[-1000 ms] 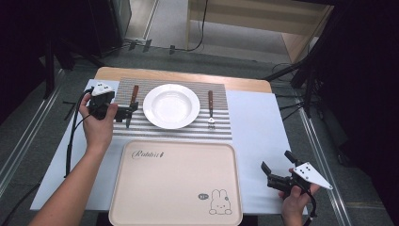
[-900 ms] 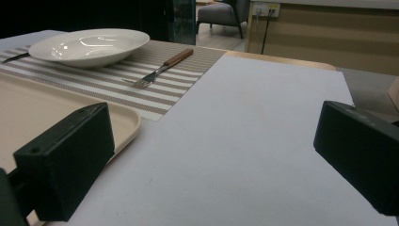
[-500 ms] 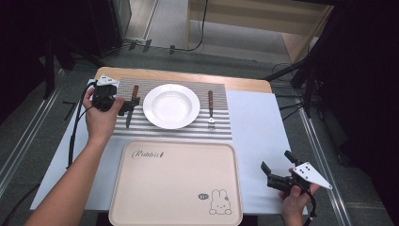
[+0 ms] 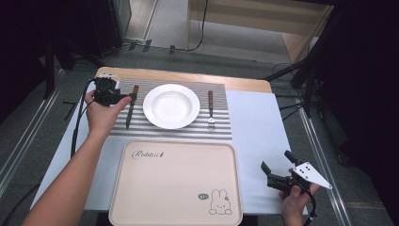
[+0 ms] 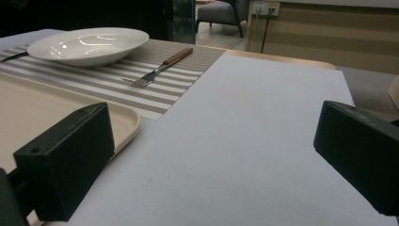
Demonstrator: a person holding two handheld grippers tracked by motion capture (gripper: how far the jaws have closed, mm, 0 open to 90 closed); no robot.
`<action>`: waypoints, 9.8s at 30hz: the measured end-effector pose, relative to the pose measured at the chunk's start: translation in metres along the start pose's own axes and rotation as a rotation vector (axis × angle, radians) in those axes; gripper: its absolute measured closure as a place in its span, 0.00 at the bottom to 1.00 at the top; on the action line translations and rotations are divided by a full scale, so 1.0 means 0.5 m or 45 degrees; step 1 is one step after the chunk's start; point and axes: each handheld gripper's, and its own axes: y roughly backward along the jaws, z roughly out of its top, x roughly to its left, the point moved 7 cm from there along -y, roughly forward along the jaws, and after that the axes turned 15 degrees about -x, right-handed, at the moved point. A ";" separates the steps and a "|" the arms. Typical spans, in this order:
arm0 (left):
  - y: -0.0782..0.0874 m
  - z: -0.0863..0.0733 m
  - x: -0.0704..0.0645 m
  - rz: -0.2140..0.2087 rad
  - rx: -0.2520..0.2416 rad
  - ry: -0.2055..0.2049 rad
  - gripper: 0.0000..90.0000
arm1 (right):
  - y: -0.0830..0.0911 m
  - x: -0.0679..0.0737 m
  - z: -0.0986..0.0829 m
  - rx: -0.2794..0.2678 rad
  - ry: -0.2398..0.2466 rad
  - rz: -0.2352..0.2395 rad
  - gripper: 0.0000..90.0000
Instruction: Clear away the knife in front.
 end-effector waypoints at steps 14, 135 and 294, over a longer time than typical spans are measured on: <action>-0.062 -0.011 0.000 0.064 0.206 -0.029 0.51 | 0.000 -0.001 0.000 0.006 -0.005 -0.011 0.00; -0.096 -0.046 0.024 0.043 0.358 -0.070 0.85 | -0.004 -0.005 -0.004 0.031 -0.004 -0.034 0.00; 0.242 -0.326 -0.174 -0.405 0.128 -0.305 0.99 | -0.006 -0.002 -0.006 0.046 0.026 -0.045 0.00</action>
